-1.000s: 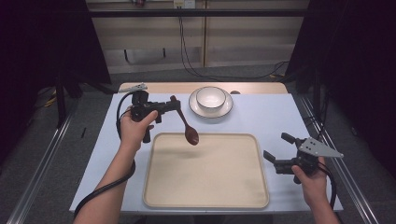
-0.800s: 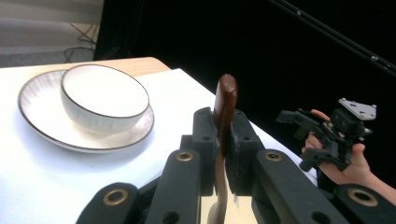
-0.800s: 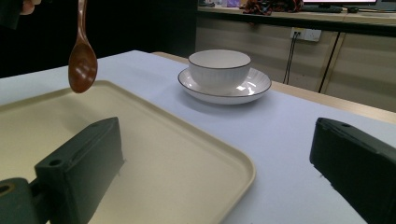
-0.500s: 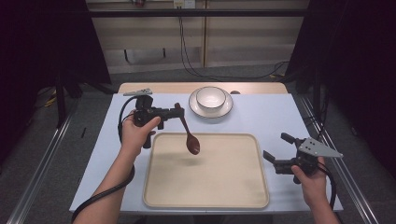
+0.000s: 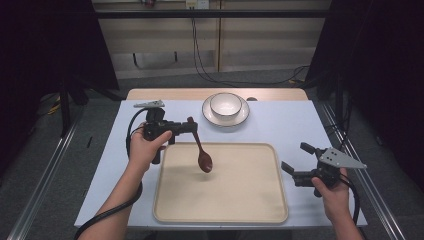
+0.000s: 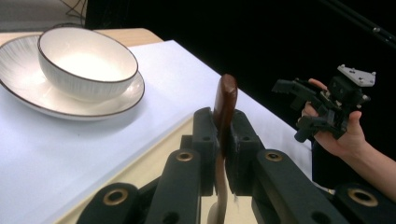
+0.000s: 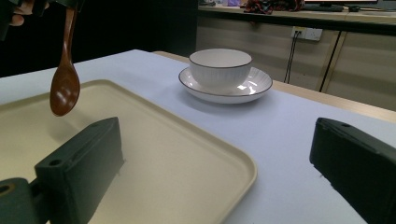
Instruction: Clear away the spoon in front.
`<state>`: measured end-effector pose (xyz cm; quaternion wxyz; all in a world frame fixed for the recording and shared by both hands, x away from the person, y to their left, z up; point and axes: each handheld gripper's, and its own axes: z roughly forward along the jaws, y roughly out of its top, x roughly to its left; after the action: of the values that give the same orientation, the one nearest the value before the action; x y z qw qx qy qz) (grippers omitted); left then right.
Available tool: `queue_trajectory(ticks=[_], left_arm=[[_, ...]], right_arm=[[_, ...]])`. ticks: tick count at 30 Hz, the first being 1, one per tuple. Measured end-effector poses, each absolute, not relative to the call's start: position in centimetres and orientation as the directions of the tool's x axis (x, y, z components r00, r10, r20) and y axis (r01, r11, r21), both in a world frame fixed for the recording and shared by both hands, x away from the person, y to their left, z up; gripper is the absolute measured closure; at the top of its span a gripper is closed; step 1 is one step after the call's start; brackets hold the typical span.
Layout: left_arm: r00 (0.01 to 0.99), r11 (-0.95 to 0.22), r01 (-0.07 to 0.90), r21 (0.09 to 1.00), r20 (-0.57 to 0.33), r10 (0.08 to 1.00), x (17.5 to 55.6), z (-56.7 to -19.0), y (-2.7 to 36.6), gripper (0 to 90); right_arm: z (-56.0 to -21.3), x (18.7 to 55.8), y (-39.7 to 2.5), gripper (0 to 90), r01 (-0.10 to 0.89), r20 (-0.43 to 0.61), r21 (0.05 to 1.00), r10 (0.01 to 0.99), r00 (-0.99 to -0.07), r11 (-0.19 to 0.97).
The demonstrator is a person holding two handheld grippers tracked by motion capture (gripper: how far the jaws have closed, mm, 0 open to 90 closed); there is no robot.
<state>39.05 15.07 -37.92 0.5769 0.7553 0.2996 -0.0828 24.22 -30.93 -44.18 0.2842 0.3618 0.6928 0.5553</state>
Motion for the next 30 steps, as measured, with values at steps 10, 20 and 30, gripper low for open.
queue_trajectory(ticks=[10,20,30], left_arm=[[0.811,-0.179,0.551,0.815,-0.472,0.347,38.7,-38.3,15.0,83.7],[0.812,-0.206,0.56,0.803,-0.481,0.331,38.2,-39.0,14.6,83.7],[0.805,-0.204,0.572,0.795,-0.496,0.326,37.9,-39.4,14.5,83.6]], right_arm=[[-44.2,24.2,-30.9,2.3,0.191,0.009,0.974,0.817,-0.577,0.124],[-44.2,24.2,-30.9,2.3,0.19,0.011,0.974,0.816,-0.578,0.121],[-44.2,24.2,-30.9,2.3,0.189,0.008,0.974,0.817,-0.576,0.124]])
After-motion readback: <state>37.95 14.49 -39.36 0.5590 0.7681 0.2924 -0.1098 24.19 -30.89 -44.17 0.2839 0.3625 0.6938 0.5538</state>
